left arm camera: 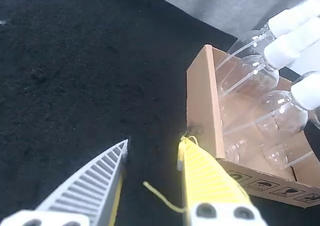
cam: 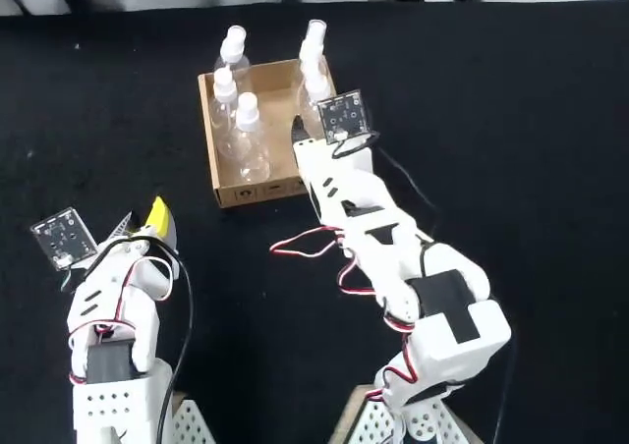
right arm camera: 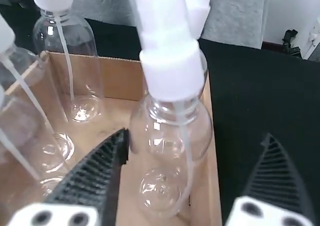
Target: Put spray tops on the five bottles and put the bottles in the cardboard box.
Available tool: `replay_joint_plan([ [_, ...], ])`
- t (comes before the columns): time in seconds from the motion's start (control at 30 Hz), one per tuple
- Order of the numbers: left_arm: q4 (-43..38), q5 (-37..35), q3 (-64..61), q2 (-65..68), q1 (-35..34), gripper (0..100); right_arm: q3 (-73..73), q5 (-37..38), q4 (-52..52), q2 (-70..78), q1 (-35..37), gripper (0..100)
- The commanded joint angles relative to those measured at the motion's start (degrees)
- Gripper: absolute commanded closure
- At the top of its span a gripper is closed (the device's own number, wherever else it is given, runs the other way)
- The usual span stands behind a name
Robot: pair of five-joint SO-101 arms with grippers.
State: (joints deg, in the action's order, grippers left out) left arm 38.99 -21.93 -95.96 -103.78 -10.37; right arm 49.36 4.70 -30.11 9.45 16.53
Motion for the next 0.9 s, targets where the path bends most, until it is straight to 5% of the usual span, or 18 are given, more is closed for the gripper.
replay_joint_plan([
  [0.0,-0.09,0.53,-1.45,-0.18,-0.75,85,-0.92,-0.26,-0.70,-0.48,-0.88,66.2],
  [0.7,-0.09,0.53,-1.45,-0.18,-0.66,85,11.65,-0.09,-0.53,-16.22,1.49,66.2],
  [0.87,-0.09,0.53,-1.45,-0.18,-0.66,85,14.37,0.00,6.59,-23.78,1.58,66.2],
])
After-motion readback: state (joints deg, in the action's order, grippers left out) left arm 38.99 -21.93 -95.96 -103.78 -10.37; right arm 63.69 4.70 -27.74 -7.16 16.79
